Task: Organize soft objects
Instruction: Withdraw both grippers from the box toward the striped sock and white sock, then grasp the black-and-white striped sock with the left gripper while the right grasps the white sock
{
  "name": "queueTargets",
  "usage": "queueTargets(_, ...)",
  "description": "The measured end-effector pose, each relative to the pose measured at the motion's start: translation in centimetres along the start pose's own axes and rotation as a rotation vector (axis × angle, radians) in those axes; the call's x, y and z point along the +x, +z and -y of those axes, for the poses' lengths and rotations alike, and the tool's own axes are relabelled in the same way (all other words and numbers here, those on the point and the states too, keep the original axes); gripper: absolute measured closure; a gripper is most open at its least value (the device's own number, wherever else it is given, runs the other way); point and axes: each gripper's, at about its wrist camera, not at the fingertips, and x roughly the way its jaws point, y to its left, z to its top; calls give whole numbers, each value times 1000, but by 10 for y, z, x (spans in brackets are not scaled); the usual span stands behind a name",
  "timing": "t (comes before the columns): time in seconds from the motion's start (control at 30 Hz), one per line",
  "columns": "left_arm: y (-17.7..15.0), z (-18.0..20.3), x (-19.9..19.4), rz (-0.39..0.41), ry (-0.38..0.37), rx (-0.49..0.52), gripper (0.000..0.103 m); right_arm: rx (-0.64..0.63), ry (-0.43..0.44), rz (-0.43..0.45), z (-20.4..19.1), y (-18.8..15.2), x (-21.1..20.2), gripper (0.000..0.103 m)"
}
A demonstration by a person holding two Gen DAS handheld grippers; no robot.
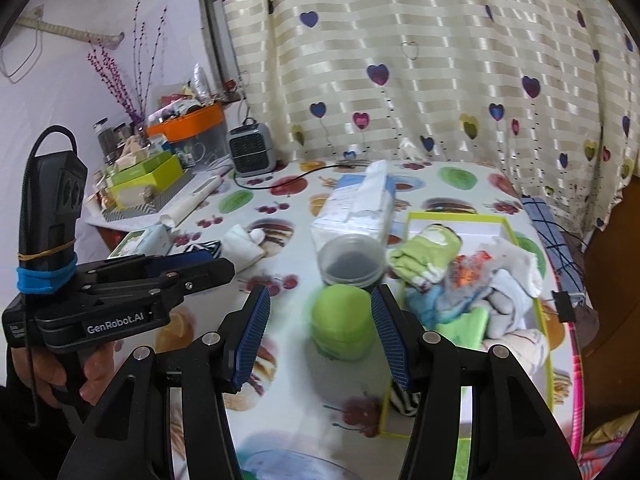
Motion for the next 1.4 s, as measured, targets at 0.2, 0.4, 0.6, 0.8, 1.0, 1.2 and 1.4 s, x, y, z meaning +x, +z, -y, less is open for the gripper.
queueTargets(0.2,-5,-30,-2,2,51,-42,67,-30,33,-19,-19,3,12,49)
queueTargets(0.4,-11,-68,-2,-4,112,-112,67,-59,57,-46,-33,6,26,49)
queueTargets(0.6,-13,-98,-1,-14,164,-162,67,-85,81,-71,-46,9,40,49)
queueTargets(0.8,-10,-123,2,-19,212,-182,60,-109,95,-89,-57,13,53,49)
queueTargets(1.0,-2,-140,22,-58,251,-157,56,-125,107,-104,-66,19,66,49)
queueTargets(1.2,3,-156,47,-97,288,-156,56,-126,108,-114,-71,26,79,49)
queueTargets(1.4,-2,-161,67,-132,300,-153,56,-133,114,-128,-80,35,97,49)
